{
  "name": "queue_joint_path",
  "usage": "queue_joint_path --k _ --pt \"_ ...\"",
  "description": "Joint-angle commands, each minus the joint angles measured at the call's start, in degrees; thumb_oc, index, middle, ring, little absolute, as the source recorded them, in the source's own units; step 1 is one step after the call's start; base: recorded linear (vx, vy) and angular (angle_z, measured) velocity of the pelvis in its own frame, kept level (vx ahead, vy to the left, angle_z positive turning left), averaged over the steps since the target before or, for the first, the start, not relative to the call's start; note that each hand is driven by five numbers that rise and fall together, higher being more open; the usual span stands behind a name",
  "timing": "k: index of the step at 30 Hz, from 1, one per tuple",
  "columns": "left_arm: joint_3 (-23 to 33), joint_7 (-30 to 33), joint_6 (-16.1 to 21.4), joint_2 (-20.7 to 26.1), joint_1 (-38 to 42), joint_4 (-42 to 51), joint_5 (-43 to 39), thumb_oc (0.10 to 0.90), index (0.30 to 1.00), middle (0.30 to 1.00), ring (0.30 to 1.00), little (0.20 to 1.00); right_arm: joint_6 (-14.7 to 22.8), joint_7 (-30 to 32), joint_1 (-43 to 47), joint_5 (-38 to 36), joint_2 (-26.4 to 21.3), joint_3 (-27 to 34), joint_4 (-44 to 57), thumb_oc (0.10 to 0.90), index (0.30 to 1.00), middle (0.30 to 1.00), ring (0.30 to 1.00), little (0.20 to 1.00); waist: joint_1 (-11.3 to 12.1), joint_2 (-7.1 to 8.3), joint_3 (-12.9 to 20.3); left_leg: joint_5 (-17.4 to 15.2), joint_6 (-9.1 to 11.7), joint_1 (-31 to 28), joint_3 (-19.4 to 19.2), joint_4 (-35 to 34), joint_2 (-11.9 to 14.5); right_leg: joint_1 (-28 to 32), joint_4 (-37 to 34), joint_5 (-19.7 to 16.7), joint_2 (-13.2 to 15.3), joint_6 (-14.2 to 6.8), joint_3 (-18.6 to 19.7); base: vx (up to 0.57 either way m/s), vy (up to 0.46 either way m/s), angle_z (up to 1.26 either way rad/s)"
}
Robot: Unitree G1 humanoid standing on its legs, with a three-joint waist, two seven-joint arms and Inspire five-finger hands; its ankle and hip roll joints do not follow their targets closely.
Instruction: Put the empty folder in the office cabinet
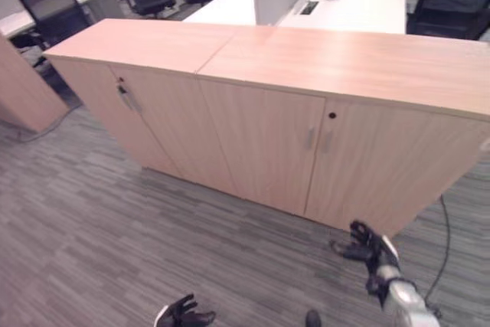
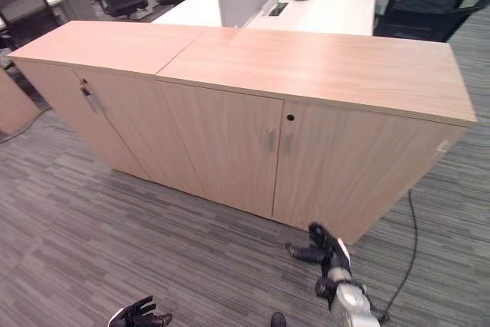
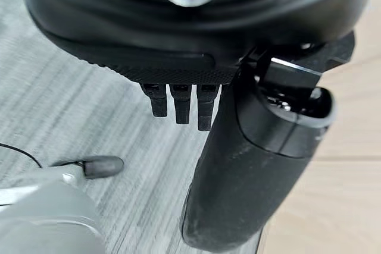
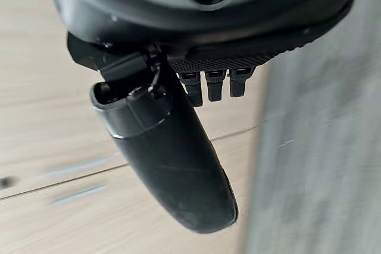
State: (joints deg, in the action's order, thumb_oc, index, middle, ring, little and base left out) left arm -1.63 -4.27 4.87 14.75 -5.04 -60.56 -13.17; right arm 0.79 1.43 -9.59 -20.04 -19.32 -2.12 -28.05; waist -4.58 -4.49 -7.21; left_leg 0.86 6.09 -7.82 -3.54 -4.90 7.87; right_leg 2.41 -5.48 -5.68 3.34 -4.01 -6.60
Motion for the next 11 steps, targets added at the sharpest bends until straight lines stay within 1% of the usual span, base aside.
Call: queue_joint_path --k 1,2,3,6,11 --pt "-0.3 1.3 2.8 4.5 5.2 -1.4 -0.4 0.800 0.900 0.900 0.900 0.900 3.3 -1.5 4.7 6.2 -1.8 -1.0 0.7 0.800 0.900 0.900 0.900 0.900 -0.6 1.35 2.2 -2.0 2.4 -2.6 -2.9 0.2 2.3 5.0 2.9 7.4 4.7 -4.2 -1.4 0.00 0.020 -0.52" --pt "-0.3 1.3 2.8 4.6 5.2 -1.4 -0.4 0.800 0.900 0.900 0.900 0.900 3.3 -1.5 4.7 6.2 -1.8 -1.0 0.6 0.800 0.900 0.900 0.900 0.900 -0.5 1.36 2.2 -2.0 2.4 -2.7 -3.0 0.2 2.3 5.0 2.9 7.4 4.7 -4.2 -1.3 0.00 0.036 -0.60" --pt "-0.5 1.4 2.8 4.7 5.7 -0.7 -1.3 0.800 0.900 0.900 0.900 0.900 3.2 -1.6 4.9 7.0 -1.3 -1.6 -1.6 0.800 0.900 0.900 0.900 0.900 -0.9 1.39 2.2 -2.2 2.3 -3.0 -3.5 0.4 2.2 4.9 3.2 7.4 4.9 -4.3 -0.9 -0.01 0.025 -0.41" --pt "-0.4 1.5 2.8 4.8 5.8 -0.3 -2.1 0.800 0.900 0.900 0.900 0.900 3.0 -1.5 5.1 7.4 -1.1 -1.9 -3.5 0.800 0.900 0.900 0.900 0.900 -0.9 1.41 2.1 -2.3 2.3 -3.3 -4.0 0.5 2.2 4.8 3.3 7.3 5.0 -4.4 -0.5 0.00 0.022 -0.24" --pt "-0.8 1.8 3.2 4.4 6.0 0.5 -3.2 0.800 0.900 0.900 0.900 0.900 2.5 -1.4 6.3 6.9 -0.9 -2.2 -6.9 0.800 0.900 0.900 0.900 0.900 -1.1 1.57 2.2 -2.6 2.2 -4.2 -4.8 0.6 2.1 5.1 3.3 7.3 5.2 -4.5 0.3 -0.01 0.008 -0.07"
